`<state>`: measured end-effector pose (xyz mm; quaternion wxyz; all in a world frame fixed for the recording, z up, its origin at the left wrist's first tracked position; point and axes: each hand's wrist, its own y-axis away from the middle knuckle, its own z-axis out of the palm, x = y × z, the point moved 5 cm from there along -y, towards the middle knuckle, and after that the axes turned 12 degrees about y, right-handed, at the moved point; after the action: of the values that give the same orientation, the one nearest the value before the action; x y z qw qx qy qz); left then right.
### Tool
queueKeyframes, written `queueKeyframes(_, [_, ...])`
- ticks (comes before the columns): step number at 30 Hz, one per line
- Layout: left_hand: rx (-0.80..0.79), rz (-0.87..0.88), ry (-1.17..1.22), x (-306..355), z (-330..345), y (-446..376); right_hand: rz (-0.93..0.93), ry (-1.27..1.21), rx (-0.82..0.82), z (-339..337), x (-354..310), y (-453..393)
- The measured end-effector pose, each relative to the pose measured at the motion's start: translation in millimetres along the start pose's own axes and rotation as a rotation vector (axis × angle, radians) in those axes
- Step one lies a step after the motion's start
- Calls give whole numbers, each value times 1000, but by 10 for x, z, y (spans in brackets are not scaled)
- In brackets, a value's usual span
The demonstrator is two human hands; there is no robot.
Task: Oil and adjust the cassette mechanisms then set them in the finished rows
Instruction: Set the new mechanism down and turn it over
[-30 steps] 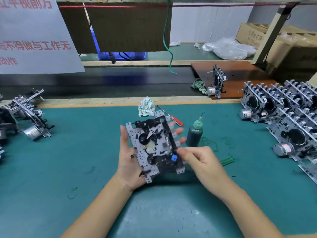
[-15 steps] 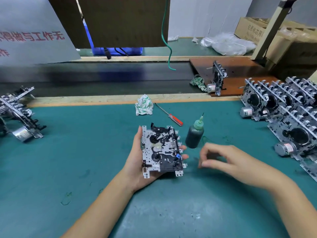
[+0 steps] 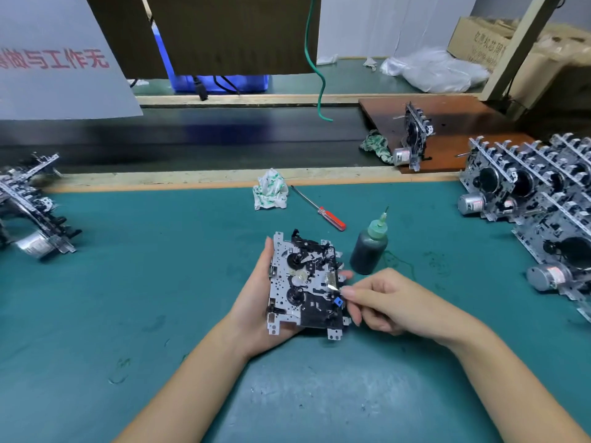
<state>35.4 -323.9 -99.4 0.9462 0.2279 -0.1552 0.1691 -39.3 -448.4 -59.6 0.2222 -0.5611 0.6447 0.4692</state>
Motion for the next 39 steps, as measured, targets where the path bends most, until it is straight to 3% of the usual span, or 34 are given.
queueKeyframes(12, [45,-10,-51,-6,-4,16,60,-83,-14,86,-9,-8])
queueKeyframes(30, [103,66,-137,-28,37,-22,130,-28,-172,67,36,24])
queueKeyframes(36, [94,53,-79,-23,78,44,59,0,-25,78,17,30])
queueKeyframes(39, [46,38,58,-15,161,111,-52,-131,147,-112,-60,79])
